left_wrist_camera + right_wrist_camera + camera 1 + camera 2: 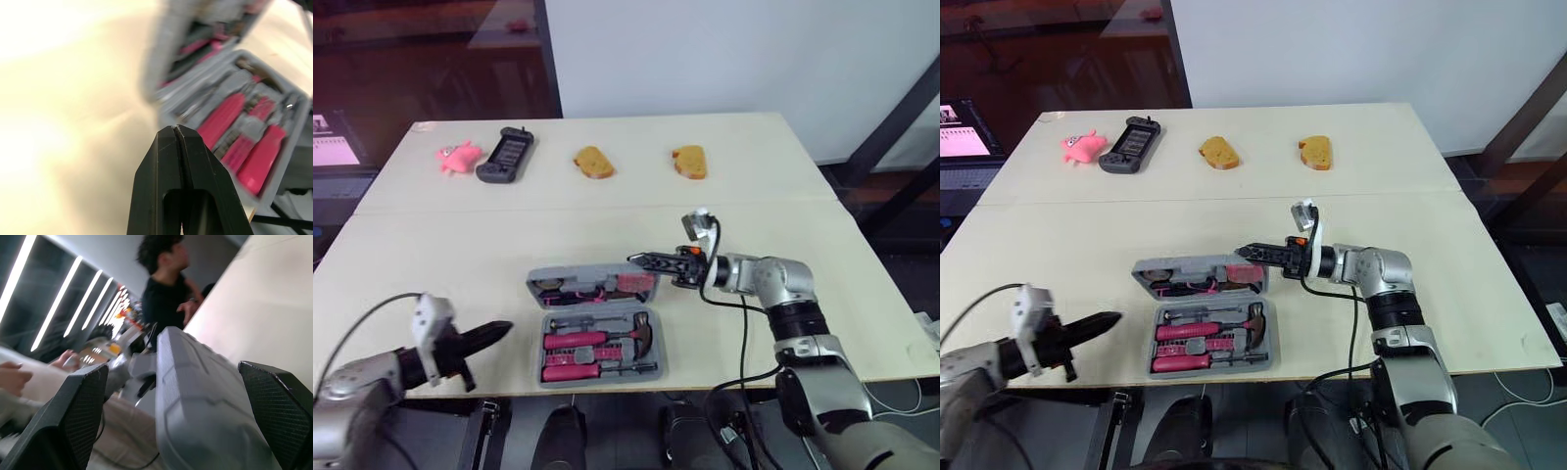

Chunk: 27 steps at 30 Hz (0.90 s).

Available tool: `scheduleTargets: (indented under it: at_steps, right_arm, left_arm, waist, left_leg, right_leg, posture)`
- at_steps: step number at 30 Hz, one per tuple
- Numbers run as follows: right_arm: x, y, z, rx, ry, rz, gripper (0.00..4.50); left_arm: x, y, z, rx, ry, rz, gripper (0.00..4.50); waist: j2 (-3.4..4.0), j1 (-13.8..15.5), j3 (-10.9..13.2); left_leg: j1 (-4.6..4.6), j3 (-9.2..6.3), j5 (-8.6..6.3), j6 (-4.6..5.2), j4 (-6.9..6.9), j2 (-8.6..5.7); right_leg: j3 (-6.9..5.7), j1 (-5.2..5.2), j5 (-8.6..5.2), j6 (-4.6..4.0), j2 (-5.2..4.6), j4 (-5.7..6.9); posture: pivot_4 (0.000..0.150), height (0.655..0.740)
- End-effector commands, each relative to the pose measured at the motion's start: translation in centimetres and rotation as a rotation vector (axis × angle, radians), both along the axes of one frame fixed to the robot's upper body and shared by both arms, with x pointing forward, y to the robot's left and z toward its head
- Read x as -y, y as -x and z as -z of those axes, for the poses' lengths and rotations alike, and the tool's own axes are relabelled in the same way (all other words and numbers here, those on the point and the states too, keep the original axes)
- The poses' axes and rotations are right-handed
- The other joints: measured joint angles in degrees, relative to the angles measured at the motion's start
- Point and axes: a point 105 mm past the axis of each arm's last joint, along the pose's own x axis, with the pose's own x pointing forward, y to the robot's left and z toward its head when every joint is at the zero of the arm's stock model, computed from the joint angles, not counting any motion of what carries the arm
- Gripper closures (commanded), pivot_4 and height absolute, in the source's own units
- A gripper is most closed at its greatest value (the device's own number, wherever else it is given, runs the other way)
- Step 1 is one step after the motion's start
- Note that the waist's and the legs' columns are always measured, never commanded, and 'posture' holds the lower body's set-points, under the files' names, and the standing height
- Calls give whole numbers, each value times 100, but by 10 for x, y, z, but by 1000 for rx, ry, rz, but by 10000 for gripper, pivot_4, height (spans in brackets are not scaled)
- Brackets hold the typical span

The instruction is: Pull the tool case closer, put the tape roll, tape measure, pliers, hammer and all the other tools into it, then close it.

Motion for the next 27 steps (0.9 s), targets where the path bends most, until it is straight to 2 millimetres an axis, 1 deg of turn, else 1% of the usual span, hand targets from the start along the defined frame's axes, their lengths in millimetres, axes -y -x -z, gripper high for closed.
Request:
scheduleTargets:
  at_steps: [1, 2, 5, 9, 11, 13, 14, 18, 21, 24, 27]
  right_arm:
    - [6, 38, -20, 102, -20, -175, 213]
    - [8, 43, -21, 110, -6, -189, 213]
    - [17, 52, -24, 163, 41, -185, 213]
    - [35, 54, -28, 325, 127, -104, 213]
    - [45, 56, -31, 397, 170, -73, 213]
    - [57, 57, -34, 466, 233, -33, 213]
    - [64, 58, -33, 502, 275, -16, 213]
    - [86, 57, -18, 690, 482, 93, 213]
    - [92, 62, -14, 770, 514, 155, 213]
    - [103, 58, -12, 806, 536, 281, 213]
    - [115, 54, -8, 828, 585, 361, 213]
  left_arm:
    - [-29, 10, -19, 69, -43, -52, 45000]
    - [-32, 11, -21, 81, -51, -58, 45000]
    - [-33, 10, -24, 81, -67, -59, 45000]
    - [-35, 2, -23, 75, -136, -64, 45000]
    - [-32, -2, -26, 96, -175, -50, 45000]
    - [-26, -5, -31, 116, -205, -16, 45000]
    - [-25, -7, -33, 119, -217, -13, 45000]
    - [-22, -22, -42, 145, -275, -19, 45000]
    - [-22, -28, -48, 155, -275, -17, 45000]
    - [-31, -34, -44, 153, -314, -37, 45000]
    - [-38, -35, -41, 132, -314, -61, 45000]
  waist:
    - [-8, 19, 5]
    - [-15, 22, 9]
    - [-23, 26, 15]
    - [-45, 33, 26]
    - [-46, 34, 25]
    - [-46, 37, 25]
    - [-47, 40, 26]
    - [-56, 52, 29]
    - [-57, 33, 30]
    - [-59, 11, 30]
    - [-59, 12, 30]
  left_leg:
    - [-2, 0, 0, 0, -1, 0]
    - [-5, 0, -1, -1, -2, 0]
    - [-9, 3, -2, -2, 1, -1]
    - [-11, 4, -3, -4, -1, -1]
    - [-38, 4, -2, -4, 1, -1]
    - [-73, 4, -1, -2, 8, -1]
    - [-78, 4, -1, -2, 9, -2]
    - [-78, 3, -1, -2, 6, -1]
    - [-77, 3, -1, -3, 11, -1]
    - [-76, 4, -1, -3, 12, -1]
    - [-74, 4, -1, -2, 10, -1]
  right_leg:
    - [0, 0, -1, 0, 0, -4]
    - [-1, 0, -1, 0, -2, -12]
    - [-1, -1, 2, -3, -7, -27]
    - [-2, -27, 4, -6, -8, -33]
    - [-3, -28, 4, -6, -8, -35]
    - [-3, -53, 7, -4, -8, -34]
    - [-3, -58, 8, -3, -8, -34]
    - [-9, -59, 6, -1, -7, -35]
    - [-9, -56, 9, 1, -7, -34]
    - [-8, -56, 11, 2, -7, -34]
    - [-8, -56, 11, 2, -7, -34]
  posture:
    - [1500, 7207]
    - [1500, 7207]
    - [1500, 7207]
    - [1500, 7207]
    - [1500, 7207]
    - [1500, 7207]
    - [1500, 7207]
    - [1500, 7207]
    - [1500, 7207]
    - [1500, 7207]
    - [1500, 7207]
